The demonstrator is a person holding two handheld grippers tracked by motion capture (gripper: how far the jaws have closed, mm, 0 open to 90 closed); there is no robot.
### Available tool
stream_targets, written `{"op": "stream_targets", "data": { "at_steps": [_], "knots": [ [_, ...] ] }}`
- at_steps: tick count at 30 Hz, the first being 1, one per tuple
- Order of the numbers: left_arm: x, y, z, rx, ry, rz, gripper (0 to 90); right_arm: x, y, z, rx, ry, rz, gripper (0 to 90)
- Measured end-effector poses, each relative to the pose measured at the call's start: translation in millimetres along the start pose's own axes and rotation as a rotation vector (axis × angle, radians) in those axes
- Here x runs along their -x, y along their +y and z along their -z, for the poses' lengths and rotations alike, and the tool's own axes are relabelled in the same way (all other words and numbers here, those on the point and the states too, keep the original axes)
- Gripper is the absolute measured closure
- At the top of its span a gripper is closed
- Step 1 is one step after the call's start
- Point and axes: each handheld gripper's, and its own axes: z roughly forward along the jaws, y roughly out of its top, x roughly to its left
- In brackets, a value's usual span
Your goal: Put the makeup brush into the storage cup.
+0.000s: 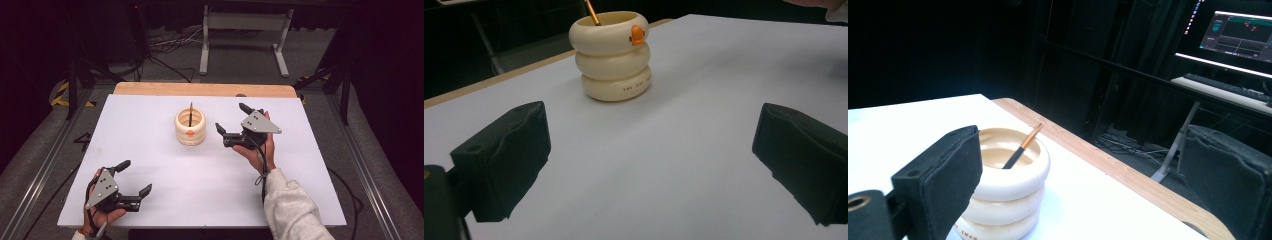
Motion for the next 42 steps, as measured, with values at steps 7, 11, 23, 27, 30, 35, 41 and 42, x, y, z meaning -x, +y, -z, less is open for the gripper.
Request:
{"op": "stream_targets", "data": {
  "at_steps": [7,11,23,27,30,35,41,42],
  "knots": [
    [0.4,0.0,-0.5,0.002,0.000,-0.001,3.1,2.4,-0.6,6.5,0.003,-0.013,0.003,4.9],
    [0.7,0.2,-0.6,-0.002,0.005,-0.005,3.0,2.7,-0.8,10.4,0.001,-0.019,0.011,5.3],
    [0.9,0.4,0.0,0.003,0.005,-0.008,3.3,5.1,-1.6,20.7,-0.002,-0.028,0.036,5.6],
    [1.3,0.4,-0.4,0.005,0.008,-0.007,3.2,6.4,-2.3,24.2,-0.006,-0.029,0.039,5.6],
    [1.2,0.6,0.0,0.006,0.010,-0.011,3.1,6.6,-3.0,27.2,-0.004,-0.028,0.040,5.8],
    [1.5,0.9,-0.2,0.005,0.013,-0.013,3.1,6.7,-2.6,33.2,0.001,-0.032,0.052,5.9],
    [1.6,0.9,-0.5,0.007,0.014,-0.013,3.1,7.4,-3.4,36.8,-0.002,-0.032,0.054,5.9],
    [1.6,0.9,-0.4,0.005,0.013,-0.013,3.1,7.5,-3.5,37.7,-0.004,-0.037,0.059,5.9]
  ]
}}
